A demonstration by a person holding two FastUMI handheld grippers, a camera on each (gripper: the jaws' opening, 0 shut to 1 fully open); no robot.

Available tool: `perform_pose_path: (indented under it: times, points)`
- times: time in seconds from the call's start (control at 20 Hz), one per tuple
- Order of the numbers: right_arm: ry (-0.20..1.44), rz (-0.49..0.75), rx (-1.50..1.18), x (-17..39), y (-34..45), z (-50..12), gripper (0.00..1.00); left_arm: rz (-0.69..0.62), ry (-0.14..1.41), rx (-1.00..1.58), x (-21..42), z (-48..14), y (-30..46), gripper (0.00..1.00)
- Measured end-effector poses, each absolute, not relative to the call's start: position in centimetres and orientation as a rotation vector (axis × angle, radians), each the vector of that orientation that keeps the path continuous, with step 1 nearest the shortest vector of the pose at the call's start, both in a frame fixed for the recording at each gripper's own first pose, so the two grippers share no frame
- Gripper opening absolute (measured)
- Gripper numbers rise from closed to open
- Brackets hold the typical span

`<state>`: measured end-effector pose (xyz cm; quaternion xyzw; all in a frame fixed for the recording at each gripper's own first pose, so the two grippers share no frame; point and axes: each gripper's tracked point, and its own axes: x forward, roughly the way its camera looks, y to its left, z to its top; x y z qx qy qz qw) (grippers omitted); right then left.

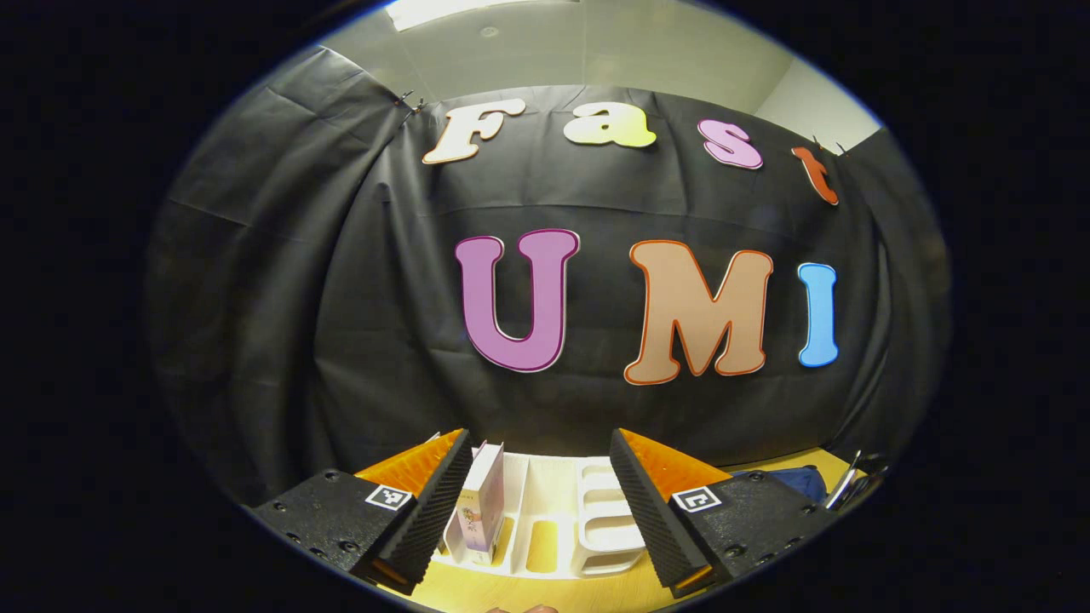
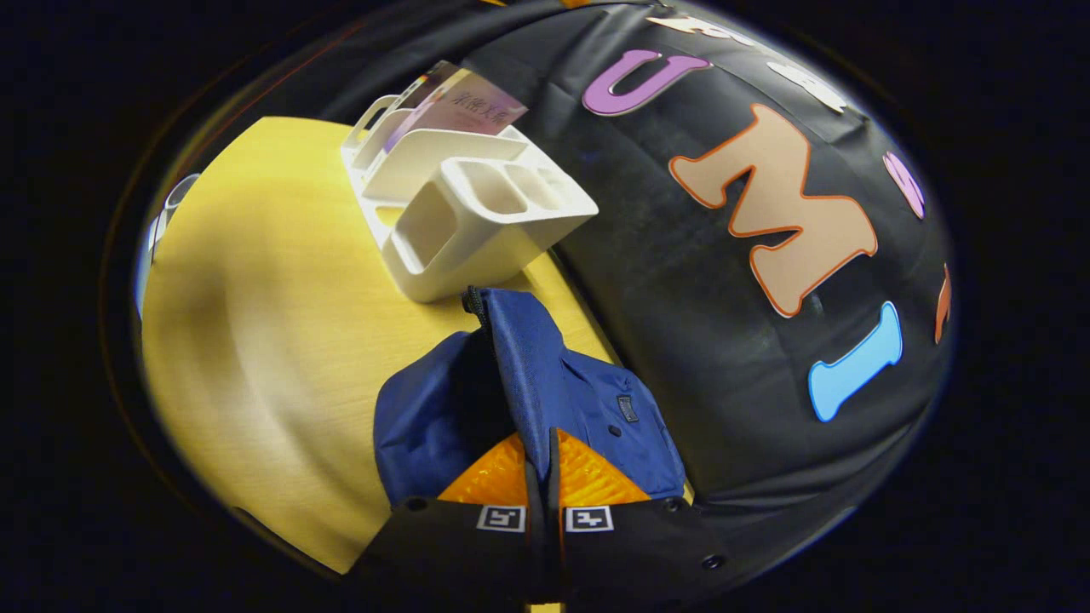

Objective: Open the schoolbag, grab two books from the bookshelf and put them into the schoolbag.

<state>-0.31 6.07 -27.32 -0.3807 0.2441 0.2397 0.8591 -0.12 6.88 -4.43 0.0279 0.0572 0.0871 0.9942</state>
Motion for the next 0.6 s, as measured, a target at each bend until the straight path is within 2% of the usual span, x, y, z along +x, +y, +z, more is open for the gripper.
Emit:
perform_pose_path:
  times: [0.6]
  points:
    - [0.557, 0.412, -0.678, 3.2, 4.0, -23.0, 0.03, 0.176, 0.162, 0.129, -0.1, -5.9, 8.7, 0.92]
